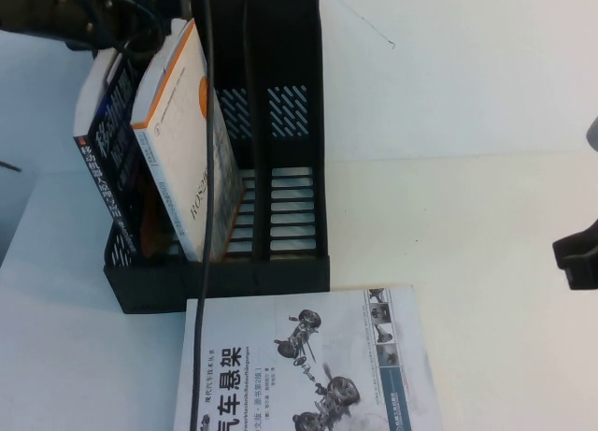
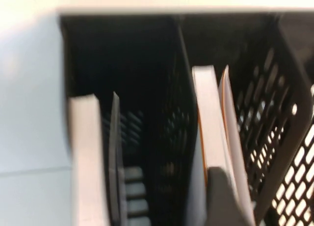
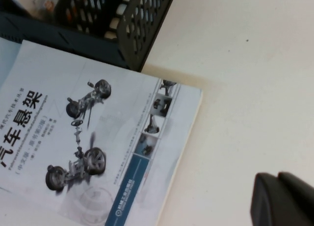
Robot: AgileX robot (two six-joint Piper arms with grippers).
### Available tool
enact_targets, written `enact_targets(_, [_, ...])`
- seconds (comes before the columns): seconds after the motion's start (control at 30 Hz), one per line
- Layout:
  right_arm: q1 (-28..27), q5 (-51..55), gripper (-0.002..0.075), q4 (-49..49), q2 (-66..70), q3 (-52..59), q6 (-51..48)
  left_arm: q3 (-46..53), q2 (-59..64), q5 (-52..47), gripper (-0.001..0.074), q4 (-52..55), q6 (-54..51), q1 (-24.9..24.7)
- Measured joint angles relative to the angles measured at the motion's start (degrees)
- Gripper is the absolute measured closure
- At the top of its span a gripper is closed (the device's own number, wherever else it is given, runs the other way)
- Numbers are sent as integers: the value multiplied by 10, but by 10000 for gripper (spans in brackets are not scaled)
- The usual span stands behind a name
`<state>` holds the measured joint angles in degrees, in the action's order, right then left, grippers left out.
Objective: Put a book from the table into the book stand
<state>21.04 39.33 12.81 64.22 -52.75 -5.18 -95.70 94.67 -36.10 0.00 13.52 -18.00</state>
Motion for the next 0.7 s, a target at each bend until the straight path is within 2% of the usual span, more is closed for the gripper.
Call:
enact_targets(0.13, [0,-1,720,-27,-58,0,0,0,-55,-19,610,41,0,0])
enact_targets(0.23, [0,-4,720,-52,-114,0,3,0,-98,-37,701,68,0,0])
enact_targets(0.37, [0,2,720,-109,-189,0,48,26,-159,-28,729,87,0,0])
enact_targets(0.43, [0,10,720,-158,-226,3,92,72,-202,6,732,88,0,0])
enact_targets(0.6, [0,20,720,-296,-324,63,230,259,-324,113,734,88,12,0])
enact_targets(0.7, [0,22,720,-345,-387,123,297,391,-394,192,735,94,12,0])
